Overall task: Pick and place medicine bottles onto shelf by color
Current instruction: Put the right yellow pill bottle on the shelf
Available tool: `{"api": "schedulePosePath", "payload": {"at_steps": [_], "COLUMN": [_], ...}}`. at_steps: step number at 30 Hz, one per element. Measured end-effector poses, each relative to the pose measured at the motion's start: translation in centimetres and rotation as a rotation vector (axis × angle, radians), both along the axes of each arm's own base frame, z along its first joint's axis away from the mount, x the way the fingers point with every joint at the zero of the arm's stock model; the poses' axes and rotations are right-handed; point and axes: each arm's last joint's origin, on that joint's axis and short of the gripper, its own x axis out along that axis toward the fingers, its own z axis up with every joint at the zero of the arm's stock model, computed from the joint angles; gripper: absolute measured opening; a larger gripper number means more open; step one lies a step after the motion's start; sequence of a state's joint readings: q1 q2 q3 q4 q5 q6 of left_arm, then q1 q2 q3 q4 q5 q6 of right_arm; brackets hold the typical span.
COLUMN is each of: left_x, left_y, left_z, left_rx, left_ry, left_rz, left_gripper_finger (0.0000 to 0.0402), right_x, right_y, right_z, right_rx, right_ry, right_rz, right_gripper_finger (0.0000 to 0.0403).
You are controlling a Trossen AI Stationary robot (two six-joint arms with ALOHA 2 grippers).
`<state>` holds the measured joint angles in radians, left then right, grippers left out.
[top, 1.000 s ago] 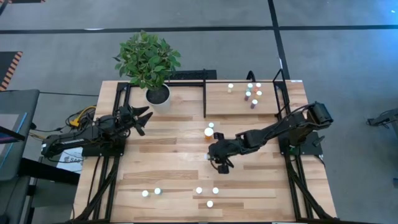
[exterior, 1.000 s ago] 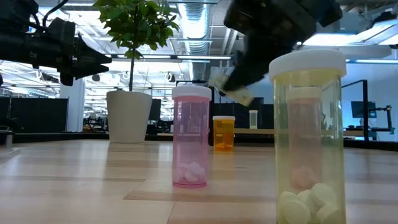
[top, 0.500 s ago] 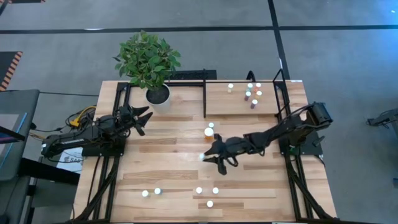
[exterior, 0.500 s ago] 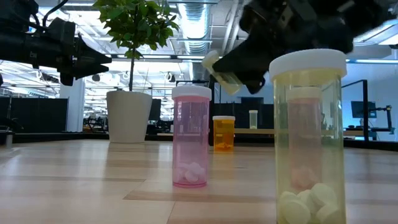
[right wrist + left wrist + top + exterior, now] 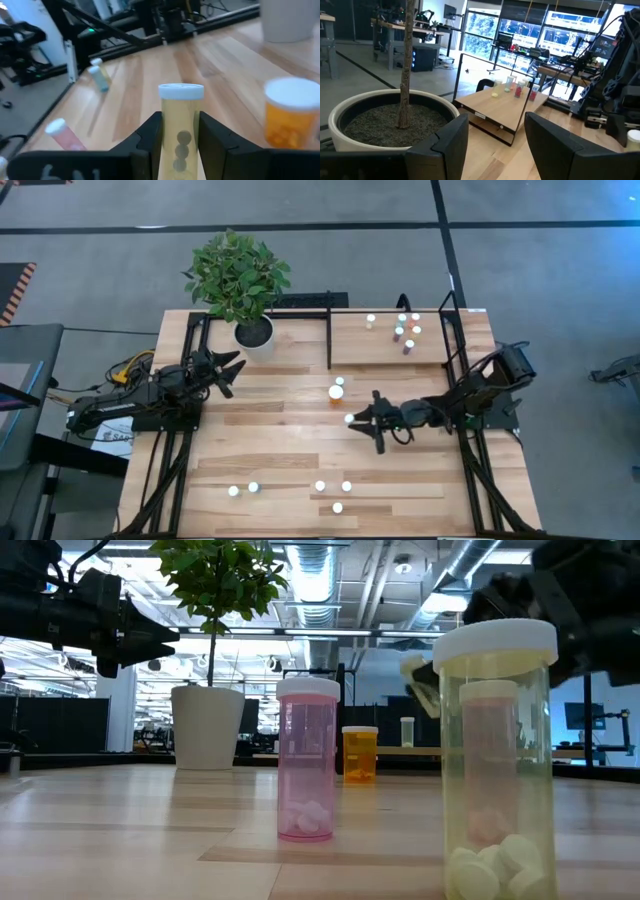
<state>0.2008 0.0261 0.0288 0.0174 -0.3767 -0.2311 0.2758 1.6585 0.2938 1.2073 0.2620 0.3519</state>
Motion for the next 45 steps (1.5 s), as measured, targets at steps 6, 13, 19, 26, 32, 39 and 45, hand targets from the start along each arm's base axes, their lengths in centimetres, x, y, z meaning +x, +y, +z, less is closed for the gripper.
{"api": "schedulePosePath", "payload": {"at_steps": [6, 13, 19, 26, 32, 39, 45], "left_x": [0.0, 0.0, 0.0, 0.0, 0.0, 0.0, 0.0], "left_y": [0.0, 0.0, 0.0, 0.0, 0.0, 0.0, 0.0], "left_z": [0.0, 0.0, 0.0, 0.0, 0.0, 0.0, 0.0], "left_rx": [0.000, 0.000, 0.000, 0.000, 0.000, 0.000, 0.000], "left_ry": [0.000, 0.000, 0.000, 0.000, 0.000, 0.000, 0.000], "left_rz": [0.000, 0.000, 0.000, 0.000, 0.000, 0.000, -0.001], "left_gripper_finger": [0.0181, 0.0181, 0.0181, 0.0181, 0.0181, 0.0181, 0.0181], "right_x": [-1.8, -3.0, -3.3, -3.4, -3.5, -3.5, -3.1], "right_y": [0.4, 0.6, 0.5, 0.4, 0.3, 0.2, 0.3], "right_z": [-1.2, -1.9, -2.3, -2.6, -3.0, -3.2, -3.3], "right_rx": [-0.008, -0.027, -0.039, -0.053, -0.064, -0.075, -0.086], "right_ry": [0.054, 0.082, 0.117, 0.145, 0.183, 0.208, 0.215], "right_rz": [-0.049, -0.107, -0.127, -0.153, -0.157, -0.161, -0.175], "right_gripper_finger": [0.0119, 0.0119, 0.0119, 0.0119, 0.0119, 0.0119, 0.0119]}}
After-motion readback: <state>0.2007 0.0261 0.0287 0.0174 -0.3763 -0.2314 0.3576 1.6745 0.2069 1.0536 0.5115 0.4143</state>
